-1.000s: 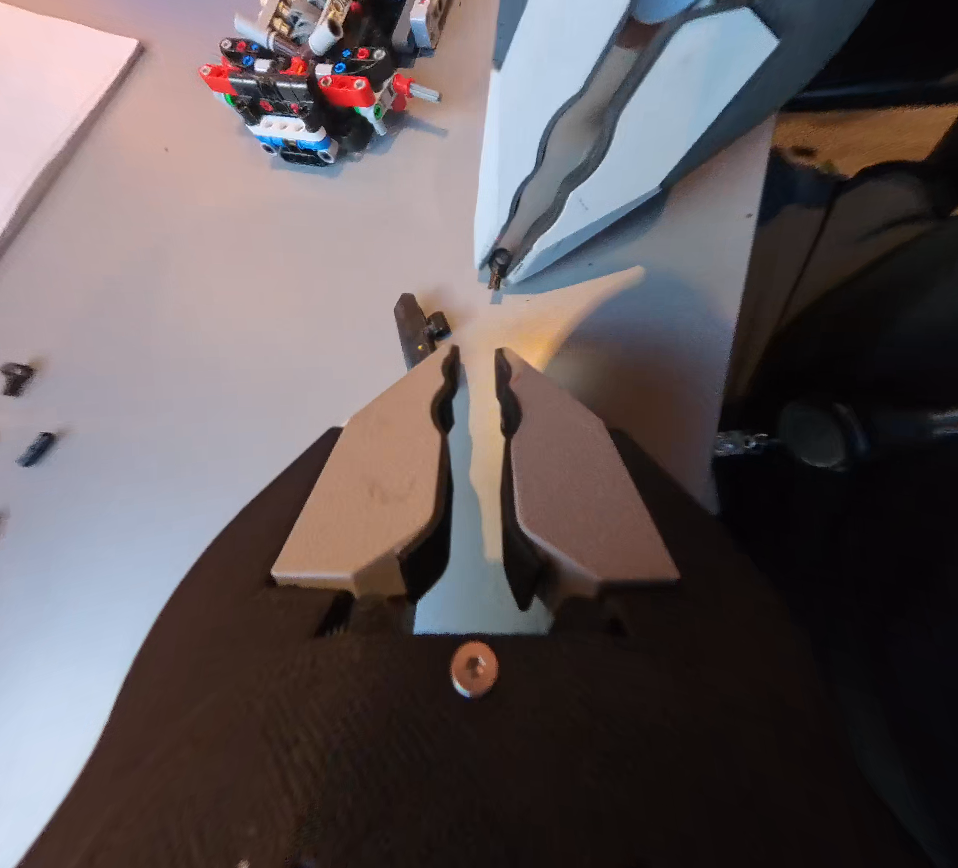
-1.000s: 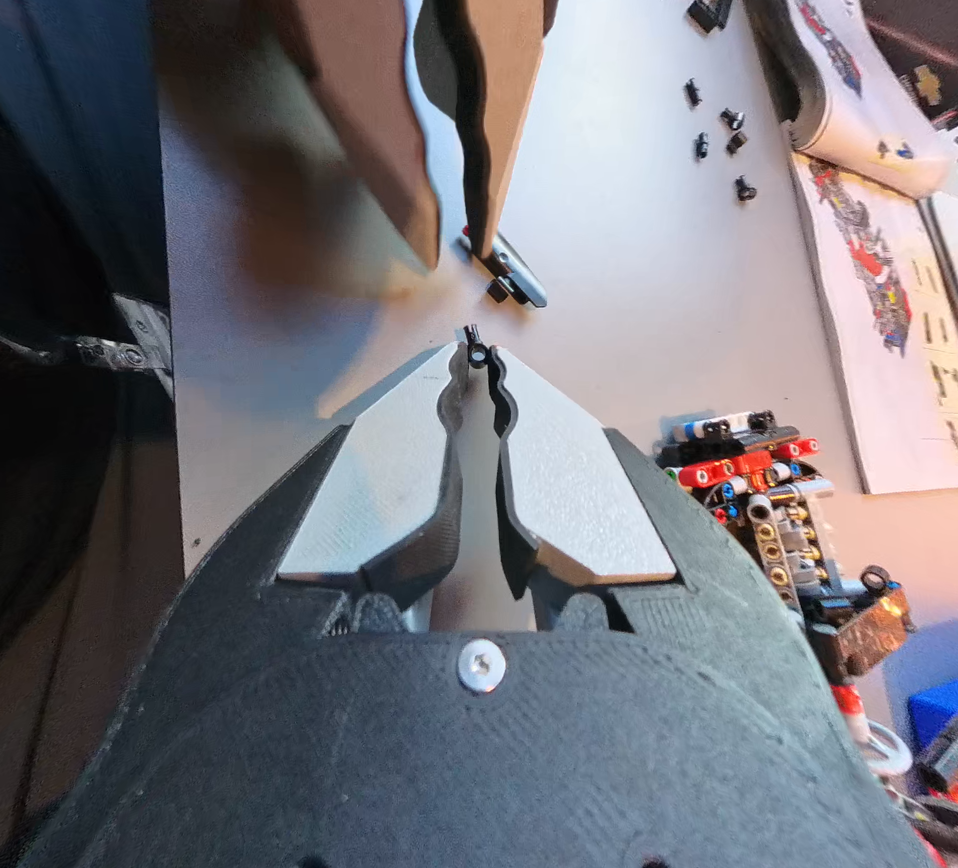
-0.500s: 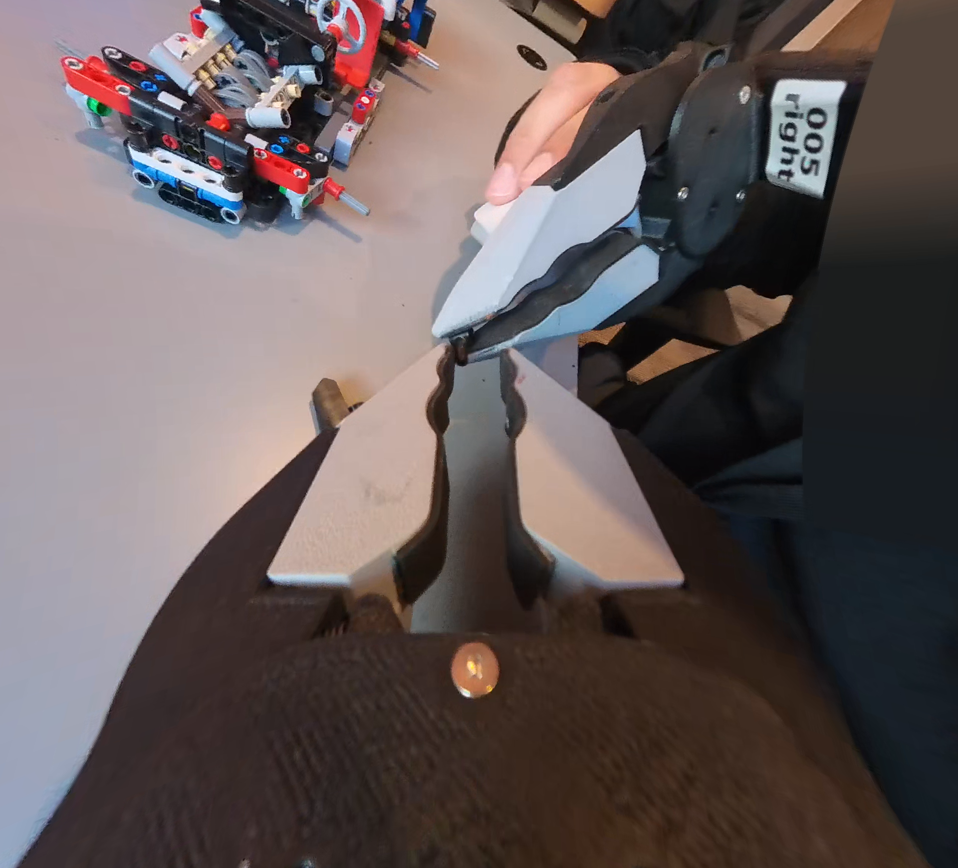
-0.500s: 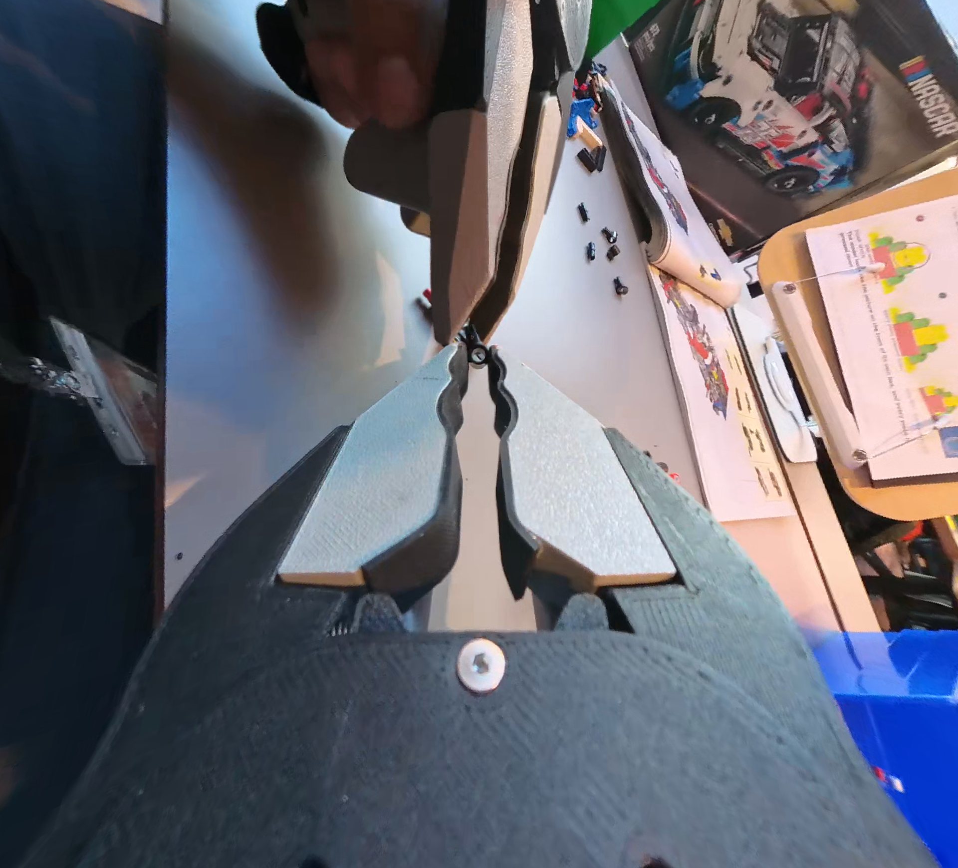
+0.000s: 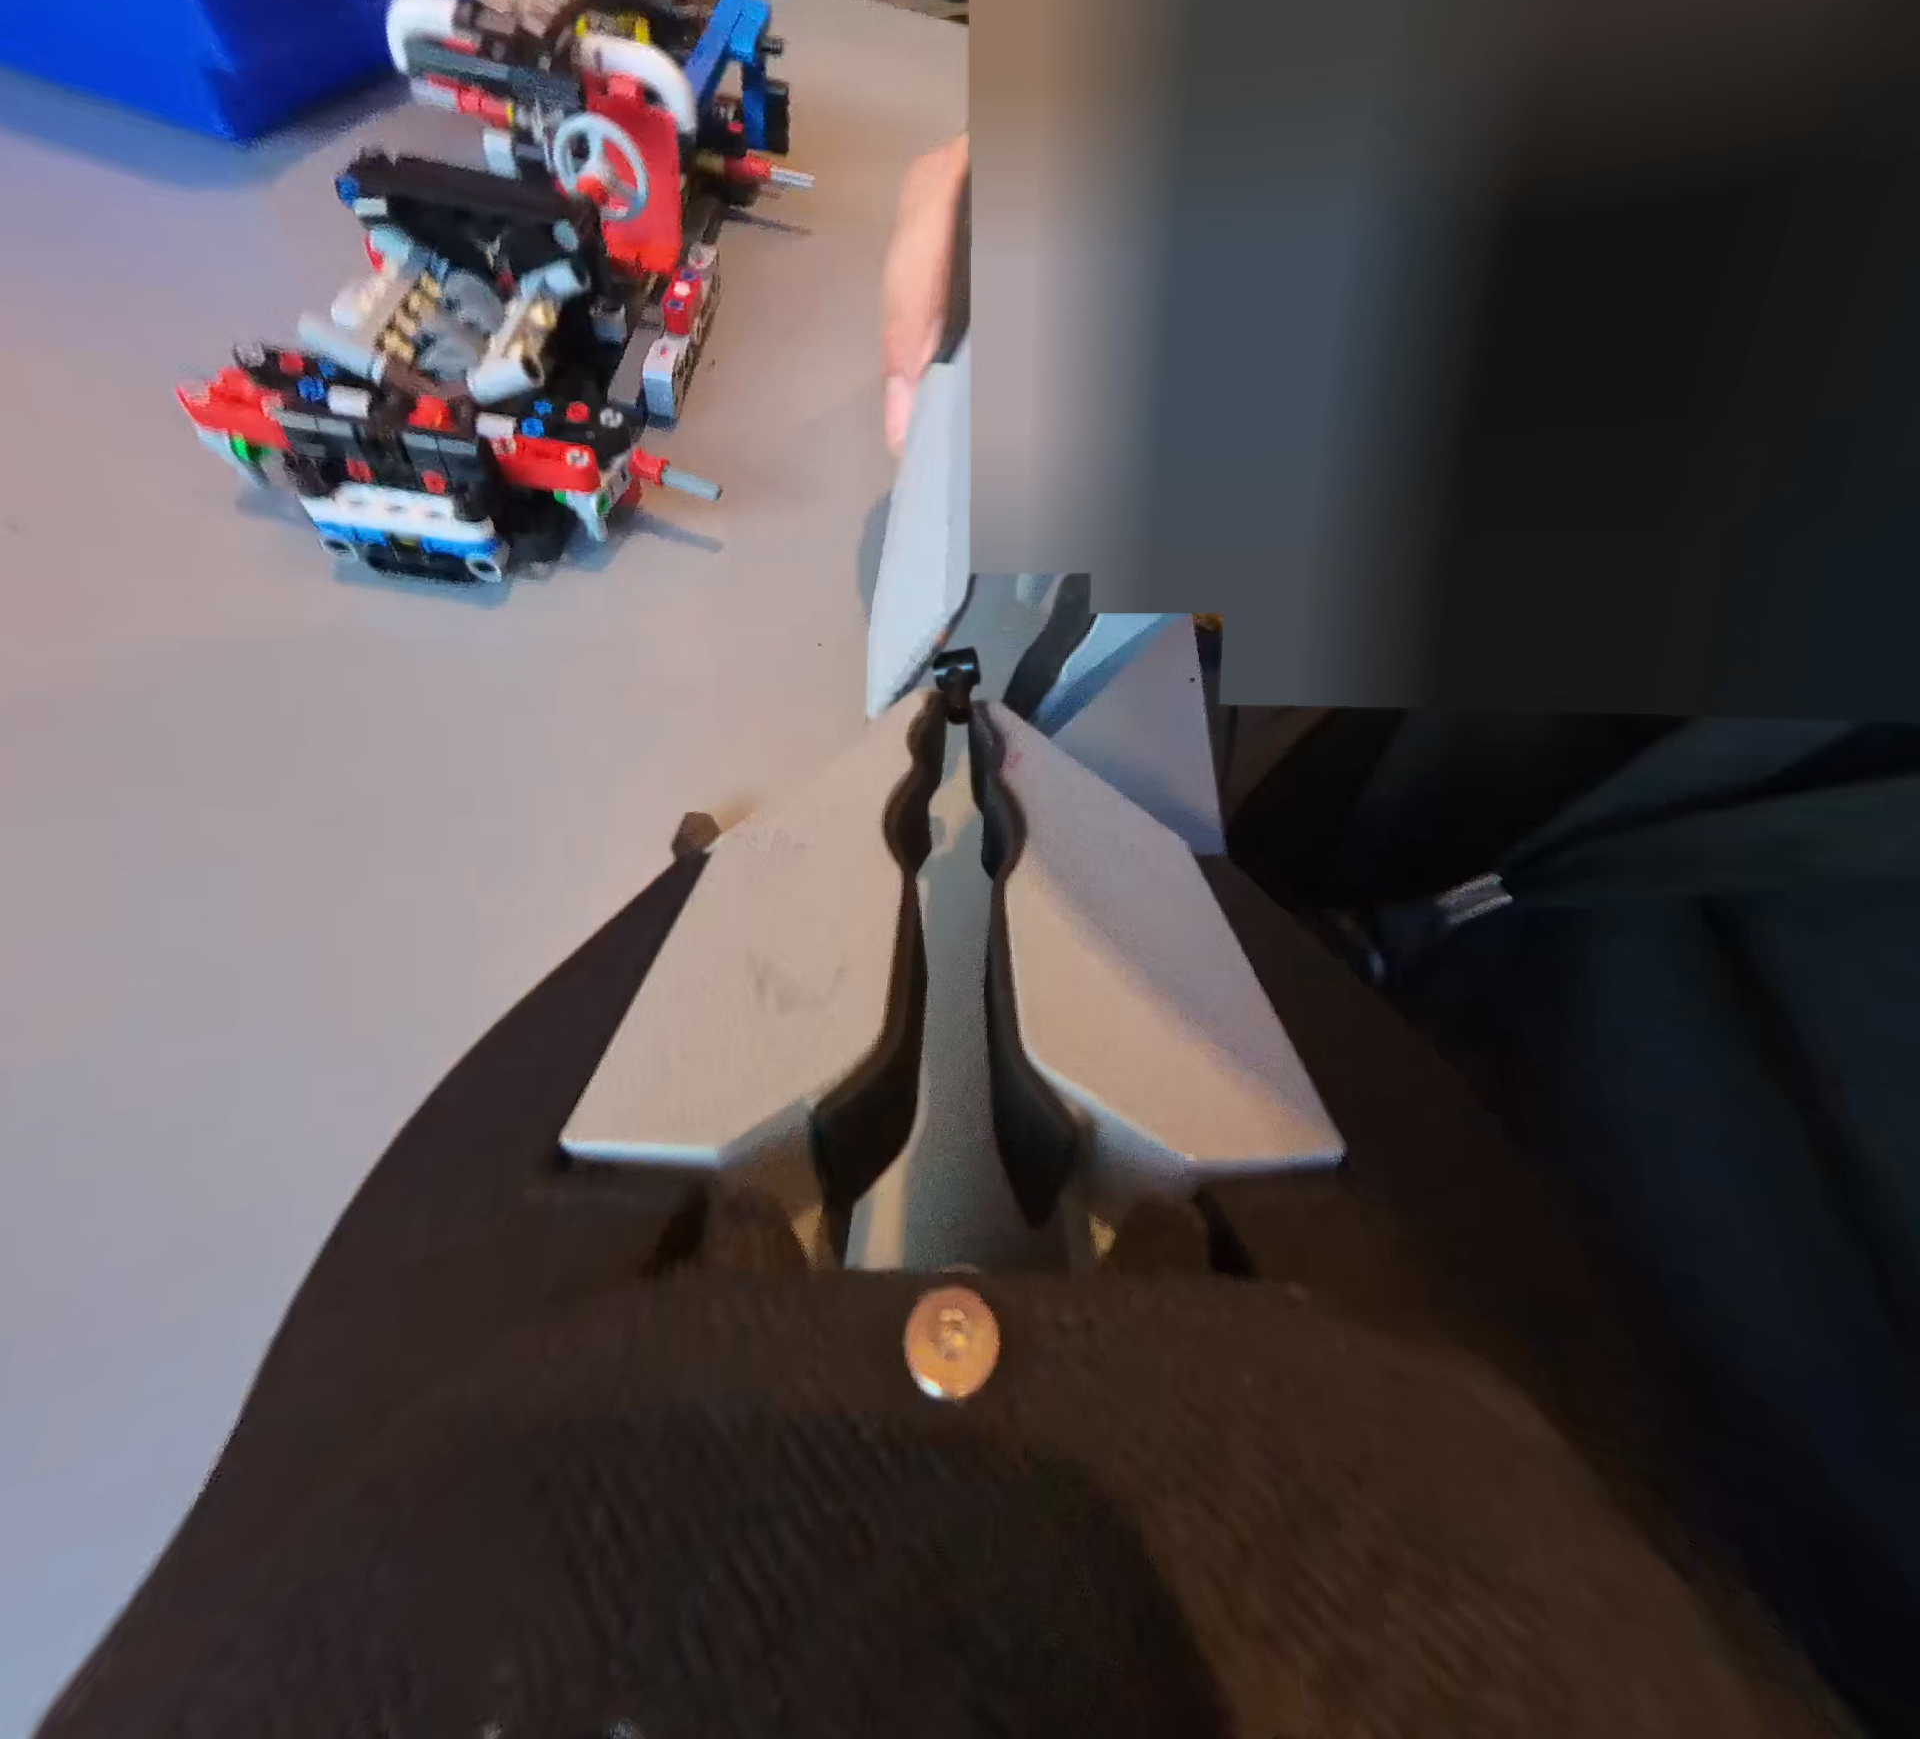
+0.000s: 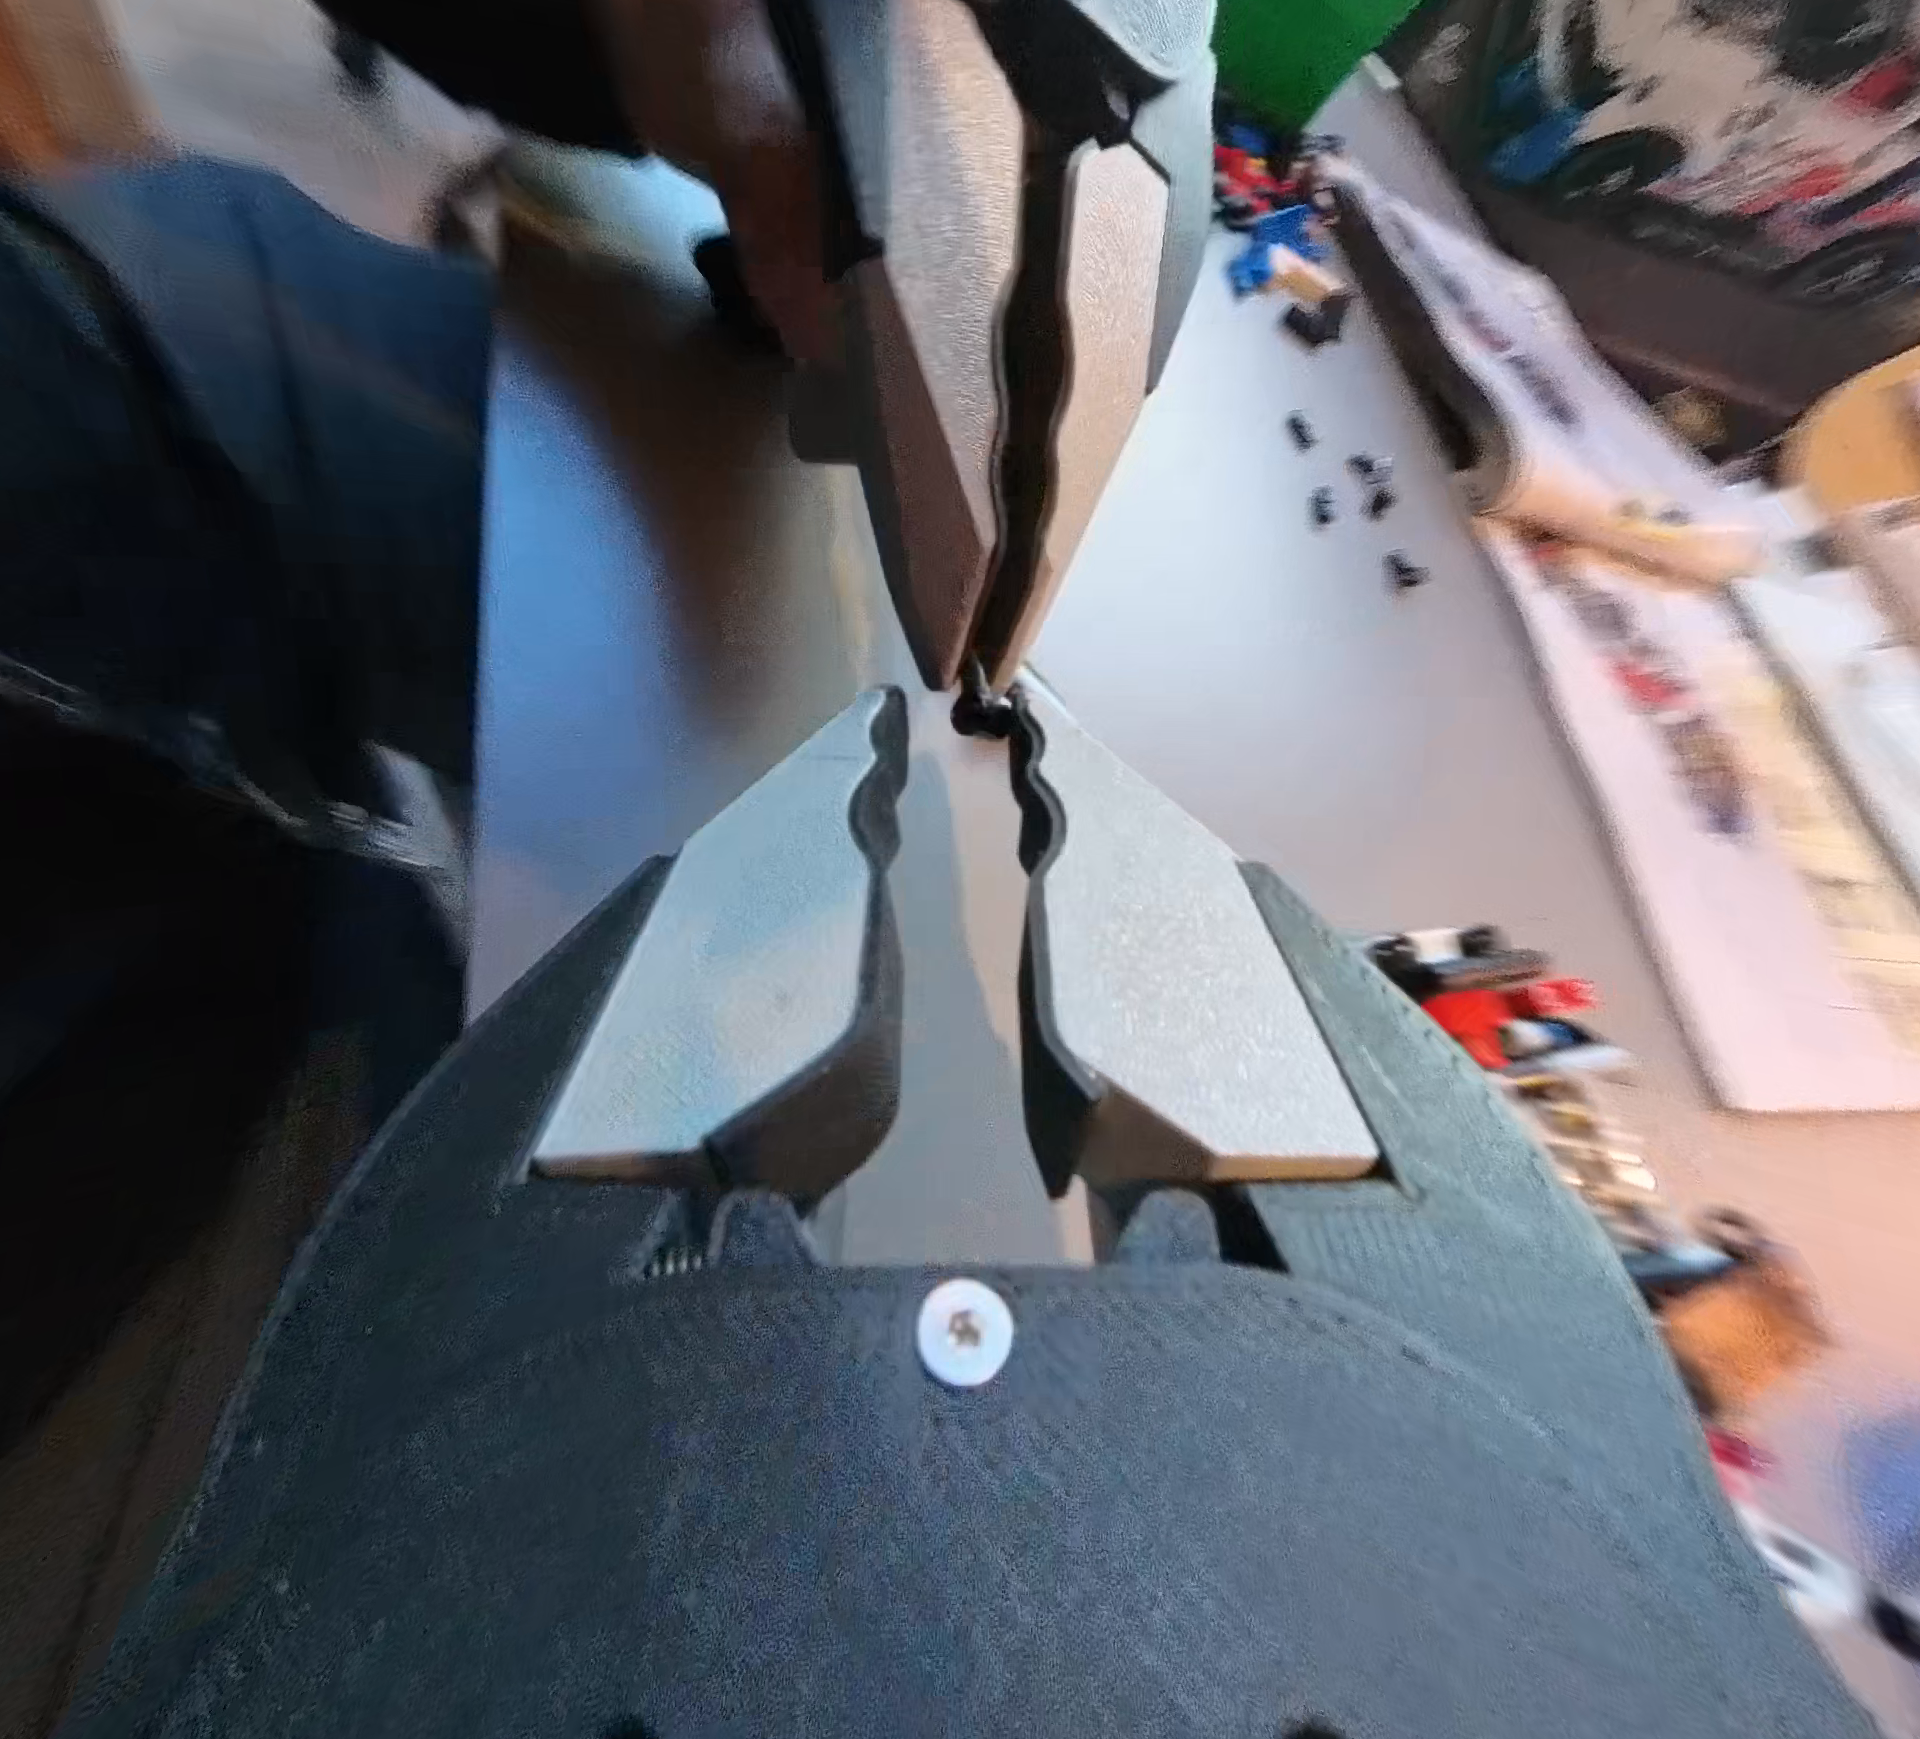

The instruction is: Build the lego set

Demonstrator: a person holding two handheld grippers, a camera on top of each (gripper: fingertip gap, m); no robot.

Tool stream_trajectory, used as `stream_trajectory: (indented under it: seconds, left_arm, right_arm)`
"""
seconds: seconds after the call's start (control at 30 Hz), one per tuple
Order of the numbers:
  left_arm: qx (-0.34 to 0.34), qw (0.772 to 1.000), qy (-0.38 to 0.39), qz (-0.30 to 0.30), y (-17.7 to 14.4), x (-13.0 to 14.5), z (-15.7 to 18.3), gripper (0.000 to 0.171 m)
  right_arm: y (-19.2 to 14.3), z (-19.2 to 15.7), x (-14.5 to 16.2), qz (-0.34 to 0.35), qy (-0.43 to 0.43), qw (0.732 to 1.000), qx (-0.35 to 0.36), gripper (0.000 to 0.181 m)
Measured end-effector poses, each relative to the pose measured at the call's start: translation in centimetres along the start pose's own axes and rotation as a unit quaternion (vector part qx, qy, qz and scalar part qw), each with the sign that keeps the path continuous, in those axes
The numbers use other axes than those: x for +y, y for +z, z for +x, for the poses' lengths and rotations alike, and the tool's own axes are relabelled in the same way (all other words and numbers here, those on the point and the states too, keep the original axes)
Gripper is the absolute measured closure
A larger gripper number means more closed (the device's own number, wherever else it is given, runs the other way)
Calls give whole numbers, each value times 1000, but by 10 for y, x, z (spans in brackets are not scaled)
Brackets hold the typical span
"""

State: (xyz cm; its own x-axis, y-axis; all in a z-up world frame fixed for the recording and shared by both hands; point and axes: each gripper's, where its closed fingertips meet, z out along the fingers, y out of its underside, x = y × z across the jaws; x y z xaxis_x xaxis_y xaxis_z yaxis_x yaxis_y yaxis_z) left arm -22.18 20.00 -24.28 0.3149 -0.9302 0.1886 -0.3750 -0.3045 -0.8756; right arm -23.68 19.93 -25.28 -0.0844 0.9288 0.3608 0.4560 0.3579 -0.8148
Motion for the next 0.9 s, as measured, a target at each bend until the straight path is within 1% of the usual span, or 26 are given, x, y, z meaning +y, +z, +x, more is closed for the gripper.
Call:
stream_trajectory:
  seconds: [0.07, 0.13, 0.23, 0.3, 0.43, 0.67, 0.77, 0.9]
  left_arm:
    - [-13, 999, 51, -12, 0, 2, 0, 171]
    - [-21, 995, 98, -5, 0, 0, 2, 171]
    - [-24, 988, 149, 1, -2, 0, 6, 171]
    - [-24, 988, 150, -2, -2, 1, 6, 171]
    - [-25, 990, 137, 0, -3, 0, 3, 171]
    - [-19, 991, 135, 1, -3, 1, 4, 171]
    - [-19, 991, 135, 0, -3, 0, 4, 171]
    - [-23, 990, 140, 0, -3, 1, 4, 171]
  right_arm:
    - [-4, -1, -5, 17, 62, 997, -47, 170]
    - [-6, -2, -7, 28, 102, 991, -84, 171]
    - [-8, -6, -8, 29, 115, 987, -106, 172]
    - [-8, -6, -6, 22, 102, 990, -97, 176]
    - [-7, -3, -6, 17, 86, 993, -78, 175]
    - [-9, -3, -8, 23, 81, 994, -74, 176]
    - [-10, -4, -9, 29, 100, 991, -83, 173]
    - [-10, -3, -9, 30, 106, 991, -81, 176]
